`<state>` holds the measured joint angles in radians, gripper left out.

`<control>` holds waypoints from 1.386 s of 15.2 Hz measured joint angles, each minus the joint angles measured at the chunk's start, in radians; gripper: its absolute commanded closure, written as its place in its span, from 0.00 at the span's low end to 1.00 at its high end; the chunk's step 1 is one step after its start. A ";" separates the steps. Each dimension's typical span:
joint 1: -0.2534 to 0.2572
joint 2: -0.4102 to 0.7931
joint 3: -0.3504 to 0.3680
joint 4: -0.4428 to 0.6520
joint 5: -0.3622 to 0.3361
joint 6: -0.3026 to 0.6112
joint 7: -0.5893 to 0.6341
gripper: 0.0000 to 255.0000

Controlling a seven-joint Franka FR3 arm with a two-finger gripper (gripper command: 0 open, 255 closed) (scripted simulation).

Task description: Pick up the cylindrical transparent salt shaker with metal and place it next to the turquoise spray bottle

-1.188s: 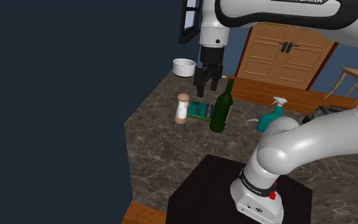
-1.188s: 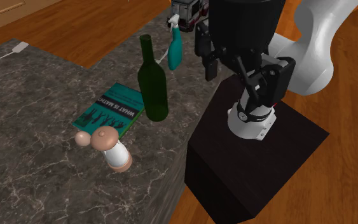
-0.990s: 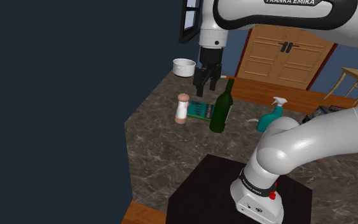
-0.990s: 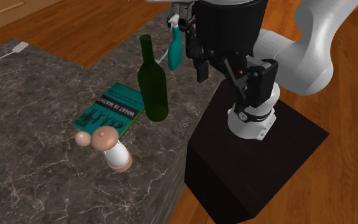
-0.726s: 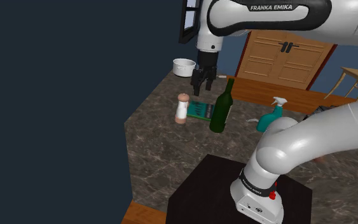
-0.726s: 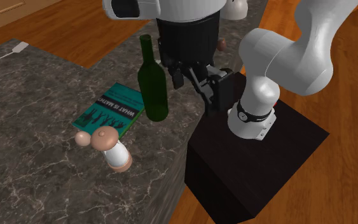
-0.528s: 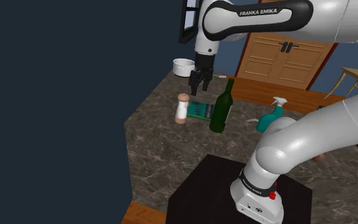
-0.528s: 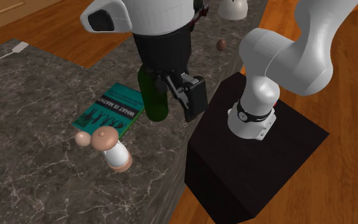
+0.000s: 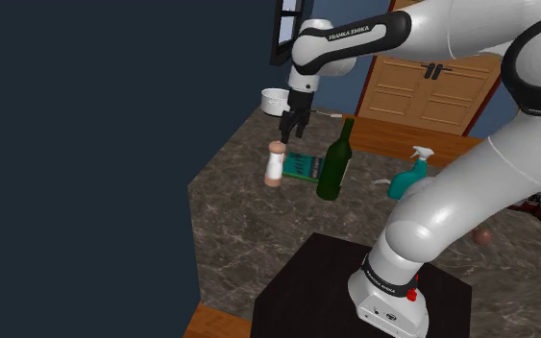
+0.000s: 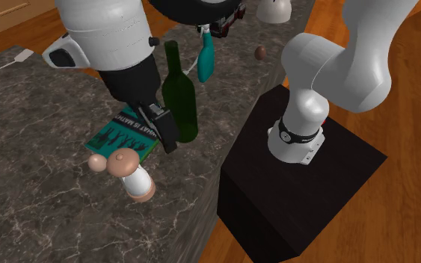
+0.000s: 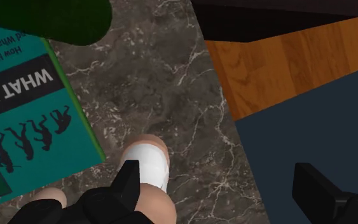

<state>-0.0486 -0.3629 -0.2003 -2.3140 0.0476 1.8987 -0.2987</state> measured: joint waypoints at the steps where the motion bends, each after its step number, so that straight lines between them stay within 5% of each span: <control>1: -0.002 0.028 -0.015 0.009 0.007 0.020 -0.027 0.00; 8: -0.006 0.244 -0.090 0.129 0.090 0.121 -0.193 0.00; 21: 0.000 0.293 -0.089 0.075 0.118 0.224 -0.219 0.00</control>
<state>-0.0489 -0.0700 -0.2897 -2.2392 0.1651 2.1222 -0.5178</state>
